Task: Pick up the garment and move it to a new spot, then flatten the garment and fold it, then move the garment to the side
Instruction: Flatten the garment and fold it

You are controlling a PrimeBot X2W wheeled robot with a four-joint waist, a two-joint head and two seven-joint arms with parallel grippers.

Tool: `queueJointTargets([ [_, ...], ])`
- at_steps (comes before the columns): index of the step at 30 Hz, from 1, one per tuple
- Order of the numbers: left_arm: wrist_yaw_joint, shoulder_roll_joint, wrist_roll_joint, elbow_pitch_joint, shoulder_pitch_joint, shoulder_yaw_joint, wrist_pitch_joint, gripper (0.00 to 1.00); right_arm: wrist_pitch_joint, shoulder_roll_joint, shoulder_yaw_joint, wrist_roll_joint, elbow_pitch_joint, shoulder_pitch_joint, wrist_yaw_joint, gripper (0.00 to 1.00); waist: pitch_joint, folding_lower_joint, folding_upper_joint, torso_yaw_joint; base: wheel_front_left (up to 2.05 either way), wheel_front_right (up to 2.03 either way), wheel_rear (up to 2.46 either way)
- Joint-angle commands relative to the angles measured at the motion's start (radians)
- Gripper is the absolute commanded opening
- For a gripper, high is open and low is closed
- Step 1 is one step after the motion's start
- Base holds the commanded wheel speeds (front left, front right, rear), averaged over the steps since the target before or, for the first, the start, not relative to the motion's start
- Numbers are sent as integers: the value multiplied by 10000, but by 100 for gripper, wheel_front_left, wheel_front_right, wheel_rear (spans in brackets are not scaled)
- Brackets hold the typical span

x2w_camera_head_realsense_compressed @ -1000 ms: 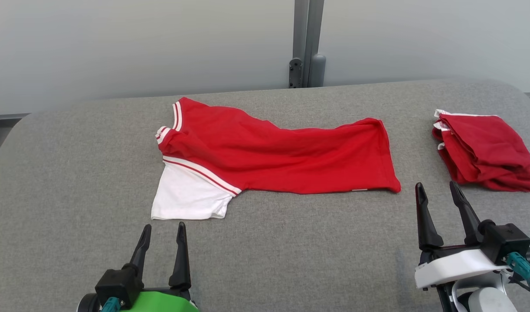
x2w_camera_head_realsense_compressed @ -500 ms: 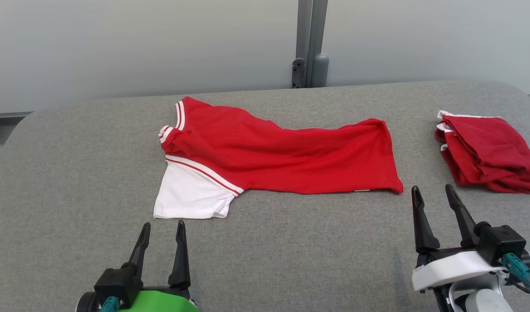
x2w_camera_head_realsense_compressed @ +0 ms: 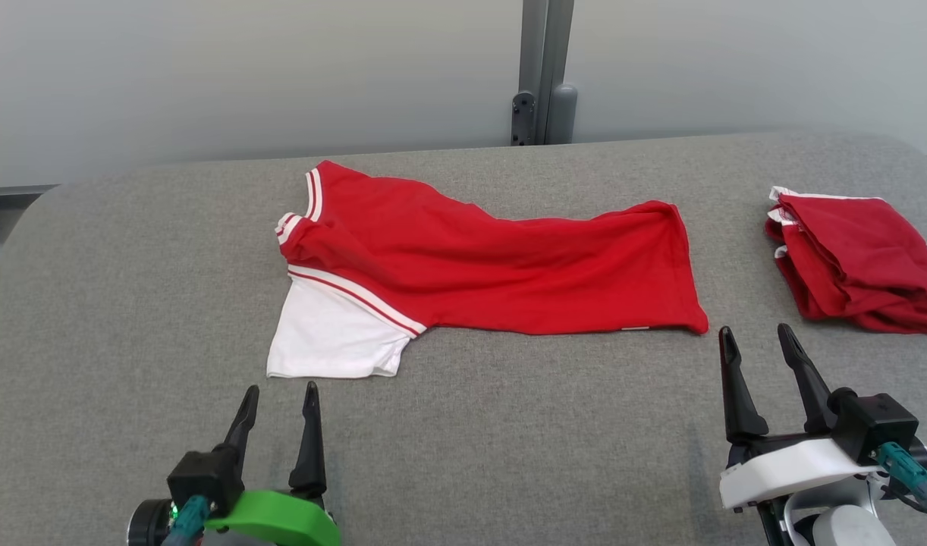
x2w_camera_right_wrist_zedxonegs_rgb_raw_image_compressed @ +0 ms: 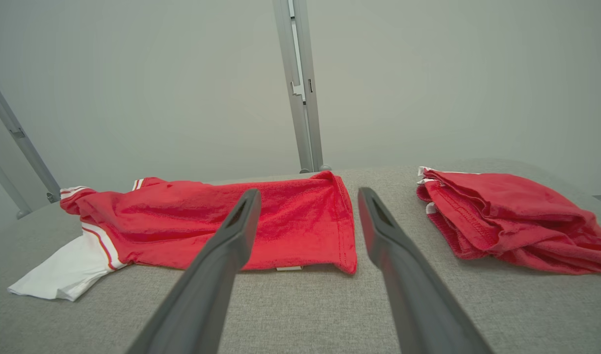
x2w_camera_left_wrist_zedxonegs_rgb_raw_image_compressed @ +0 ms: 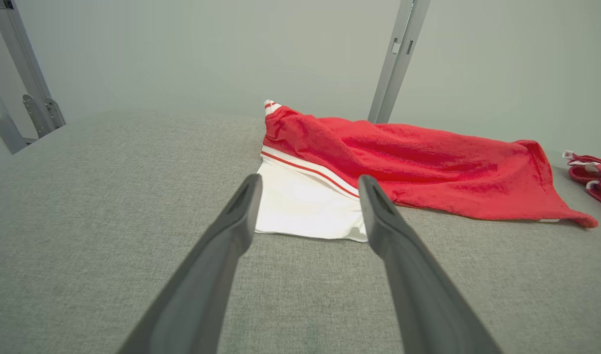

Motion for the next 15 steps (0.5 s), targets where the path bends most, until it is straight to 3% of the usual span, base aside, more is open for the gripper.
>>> queueJointTargets([
  [1, -50, 96, 140, 273, -367, -40, 227, 100, -30, -5, -9, 35, 36, -125, -7, 100, 81, 0, 0, -9, 0, 0, 0],
  [5, -74, 98, -25, 1323, -1251, -68, 898, 100, -28, -6, 42, -15, 82, -240, -7, 100, 262, 0, 0, -63, 0, 0, 0],
  [9, 249, 68, -367, 2677, -2256, 209, 1748, 100, -30, -9, 181, -18, 131, -418, -7, 100, 467, 0, 0, -237, 0, 0, 0],
  [15, 583, 30, -900, 4225, -3346, 714, 2073, 100, -28, -10, 163, -34, 184, -608, -7, 100, 743, 0, 0, -501, 0, 0, 0],
])
